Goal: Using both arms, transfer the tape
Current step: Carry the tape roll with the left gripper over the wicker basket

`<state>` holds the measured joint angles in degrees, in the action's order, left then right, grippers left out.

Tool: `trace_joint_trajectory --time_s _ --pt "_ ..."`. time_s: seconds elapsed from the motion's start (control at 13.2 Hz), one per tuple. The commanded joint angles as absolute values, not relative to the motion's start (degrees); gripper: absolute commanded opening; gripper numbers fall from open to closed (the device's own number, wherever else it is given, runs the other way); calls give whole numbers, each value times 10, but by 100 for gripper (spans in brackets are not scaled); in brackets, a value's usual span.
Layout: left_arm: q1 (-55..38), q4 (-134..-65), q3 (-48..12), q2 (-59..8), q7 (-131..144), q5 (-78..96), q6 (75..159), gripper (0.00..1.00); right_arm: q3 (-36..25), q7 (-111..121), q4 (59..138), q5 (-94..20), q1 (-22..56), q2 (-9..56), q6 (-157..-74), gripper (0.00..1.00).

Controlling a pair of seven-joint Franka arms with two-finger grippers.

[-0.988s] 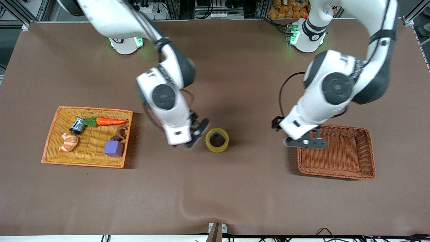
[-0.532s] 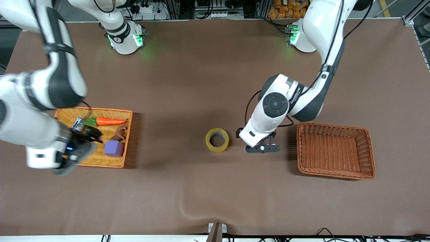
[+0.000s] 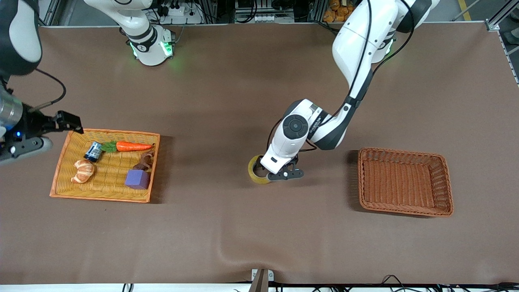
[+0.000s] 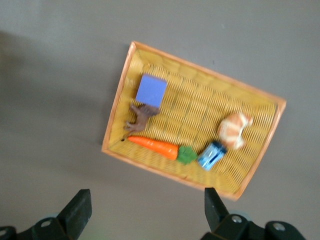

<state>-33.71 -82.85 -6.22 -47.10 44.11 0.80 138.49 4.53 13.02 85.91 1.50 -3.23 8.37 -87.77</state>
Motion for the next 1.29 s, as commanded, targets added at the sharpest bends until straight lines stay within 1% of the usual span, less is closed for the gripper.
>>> trace_joint_trajectory --time_s 0.0,0.15,0.23,0.3,0.38,0.53,0.68,0.76,0.84,0.91,1.06,1.22 --pt "-344 -815 -55 -491 435 18 1402 58 55 78 974 1 -41 -29 -898 100" --pt "-344 -816 -53 -498 435 15 1404 27 53 73 974 -46 -64 -38 -896 100" --pt "-344 -816 -52 -499 434 14 1404 4 52 41 972 -54 -69 -37 -894 100" --pt "-341 -816 -52 -496 439 14 1404 0 52 -8 969 -54 -69 -38 -888 100" --pt "-331 -822 -49 -475 437 15 1403 0 51 -46 968 -53 -65 -39 -875 100" --pt "-268 -869 -53 -386 428 13 1377 0 49 -80 951 -43 -54 -39 -857 100" --pt "-211 -927 -50 -298 394 12 1353 0 38 -73 939 8 -32 -39 -853 100" --pt "-165 -938 -50 -278 330 12 1350 0 21 -73 934 22 -8 -39 -853 100" --pt "-116 -938 -53 -270 244 12 1341 0 1 -71 928 21 6 -38 -852 100" --pt "-68 -936 -53 -268 153 13 1319 0 -5 -53 925 15 4 -37 -847 100" --pt "15 -943 -52 -274 23 12 1305 0 -9 -25 920 14 3 -36 -847 100" --pt "83 -966 -53 -277 -69 13 1295 0 -7 -31 918 15 10 -34 -846 100"
